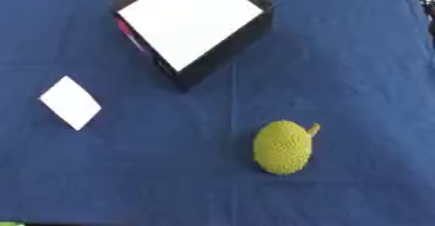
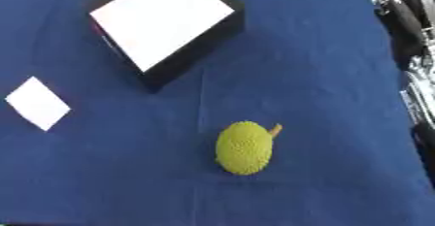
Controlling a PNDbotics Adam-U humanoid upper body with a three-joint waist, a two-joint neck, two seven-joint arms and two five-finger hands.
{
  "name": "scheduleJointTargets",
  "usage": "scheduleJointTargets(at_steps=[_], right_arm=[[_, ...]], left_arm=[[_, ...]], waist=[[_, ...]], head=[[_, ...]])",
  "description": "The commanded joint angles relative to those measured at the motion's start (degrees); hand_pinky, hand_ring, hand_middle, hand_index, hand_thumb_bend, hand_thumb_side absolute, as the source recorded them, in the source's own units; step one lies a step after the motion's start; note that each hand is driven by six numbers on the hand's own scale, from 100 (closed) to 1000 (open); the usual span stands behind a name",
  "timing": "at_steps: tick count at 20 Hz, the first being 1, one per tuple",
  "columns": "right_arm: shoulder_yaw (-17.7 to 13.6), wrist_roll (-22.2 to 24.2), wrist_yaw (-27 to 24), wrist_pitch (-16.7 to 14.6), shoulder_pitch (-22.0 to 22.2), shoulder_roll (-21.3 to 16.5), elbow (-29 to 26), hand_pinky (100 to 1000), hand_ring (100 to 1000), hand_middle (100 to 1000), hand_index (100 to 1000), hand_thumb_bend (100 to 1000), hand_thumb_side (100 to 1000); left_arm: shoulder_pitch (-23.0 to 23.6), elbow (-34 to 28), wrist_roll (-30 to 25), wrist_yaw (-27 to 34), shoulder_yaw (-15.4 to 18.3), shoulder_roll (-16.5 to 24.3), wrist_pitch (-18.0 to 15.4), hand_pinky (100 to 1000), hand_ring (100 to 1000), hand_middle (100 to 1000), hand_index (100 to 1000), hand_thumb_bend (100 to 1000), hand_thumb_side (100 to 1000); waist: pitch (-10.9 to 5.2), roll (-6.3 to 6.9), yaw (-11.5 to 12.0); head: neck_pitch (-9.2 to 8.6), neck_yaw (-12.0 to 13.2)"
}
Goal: Pick up objects on the table and place them in the box.
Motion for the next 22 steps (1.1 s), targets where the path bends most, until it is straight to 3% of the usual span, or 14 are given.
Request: scheduleJointTargets(at_steps=[1, 10, 22], right_arm=[[-0.09, 0.29, 0.38, -0.12, -0.29, -1.6, -0.93, 1000, 871, 791, 891, 100, 577], [-0.01, 0.38, 0.49, 0.01, -0.3, -1.29, -0.78, 1000, 871, 790, 891, 100, 580], [0.2, 0.66, 0.5, 0.15, -0.41, -0.87, -0.58, 1000, 872, 790, 891, 100, 583]], left_arm=[[-1.49, 1.69, 0.45, -3.69, -0.33, 1.0, -2.67, 930, 915, 941, 939, 927, 100], [-5.41, 8.34, 0.84, -4.26, -3.4, -1.26, -7.67, 921, 904, 937, 937, 919, 100], [-13.49, 12.51, 2.78, -4.5, -6.13, -5.88, -10.01, 912, 897, 936, 938, 894, 100]], waist=[[-0.52, 0.69, -0.09], [-0.31, 0.68, -0.42], [-0.29, 0.56, -0.61]], head=[[0.01, 0.4], [0.05, 0.84], [-1.31, 0.96]])
